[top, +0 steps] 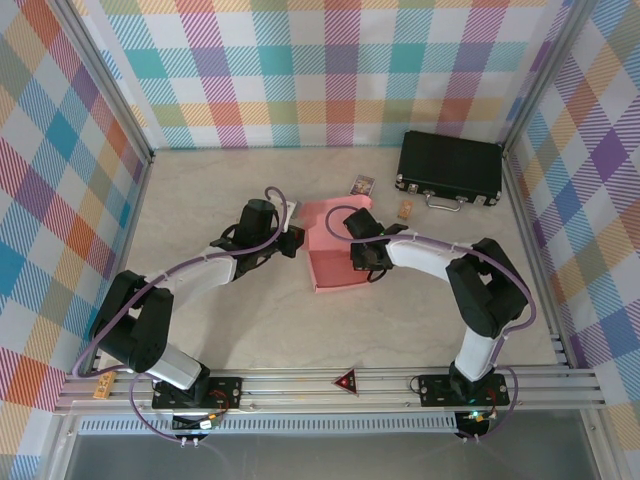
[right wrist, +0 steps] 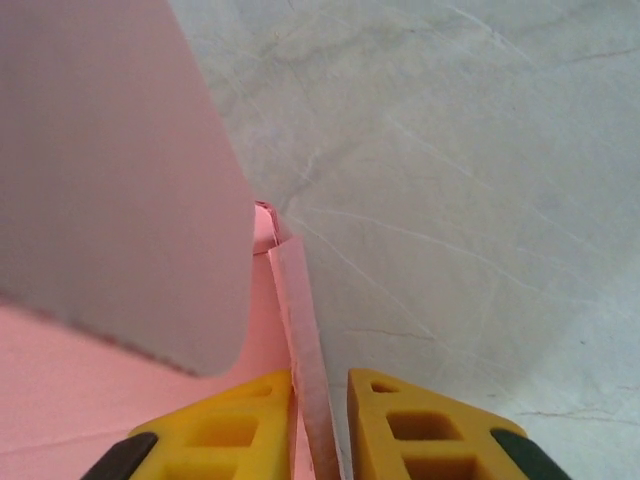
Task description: Fold the paper box
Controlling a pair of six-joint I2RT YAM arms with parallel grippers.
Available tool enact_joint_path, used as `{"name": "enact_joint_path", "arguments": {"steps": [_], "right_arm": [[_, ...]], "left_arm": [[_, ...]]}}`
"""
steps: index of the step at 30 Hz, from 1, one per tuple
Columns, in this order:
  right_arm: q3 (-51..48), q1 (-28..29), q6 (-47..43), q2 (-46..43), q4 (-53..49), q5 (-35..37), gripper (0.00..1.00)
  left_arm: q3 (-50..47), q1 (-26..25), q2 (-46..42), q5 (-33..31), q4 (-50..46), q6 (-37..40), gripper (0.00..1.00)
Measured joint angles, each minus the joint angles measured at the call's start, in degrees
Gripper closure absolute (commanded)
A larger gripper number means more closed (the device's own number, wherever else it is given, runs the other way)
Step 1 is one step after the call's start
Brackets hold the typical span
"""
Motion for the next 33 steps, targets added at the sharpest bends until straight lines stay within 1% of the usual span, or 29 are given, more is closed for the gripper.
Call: {"name": "enact_joint_path", "arguments": {"steps": [2, 10, 16, 24, 27, 33], "right_arm": [[0.00, 0.00, -0.17, 0.02, 0.15, -0.15, 0.85], [0.37, 0.46, -0.61, 0.44, 0.24, 0.15, 0.86], [2.16, 2.05, -0.66, 1.97, -1.31, 3.93, 0.85], [4.42, 3.61, -0.63, 3.76, -3.78, 7.96, 0.87], [5.20, 4.17, -0.59, 4.44, -4.72, 9.35, 0.85], [7.54, 5.29, -0.37, 6.69, -6.86, 12.66, 0.85]], "left_arm": [[-0.33, 0.00, 0.00, -0.13, 0.55, 0.15, 1.00], [-1.64, 0.04, 0.00, -0.35, 2.97, 0.81, 1.00], [-2.60, 0.04, 0.02, -1.05, 4.61, 1.64, 1.00], [-3.63, 0.07, 0.02, -1.92, 5.55, 2.43, 1.00], [-3.96, 0.07, 0.02, -2.10, 5.99, 2.82, 1.00], [-4.11, 0.09, 0.02, -2.54, 6.29, 2.93, 1.00]]}}
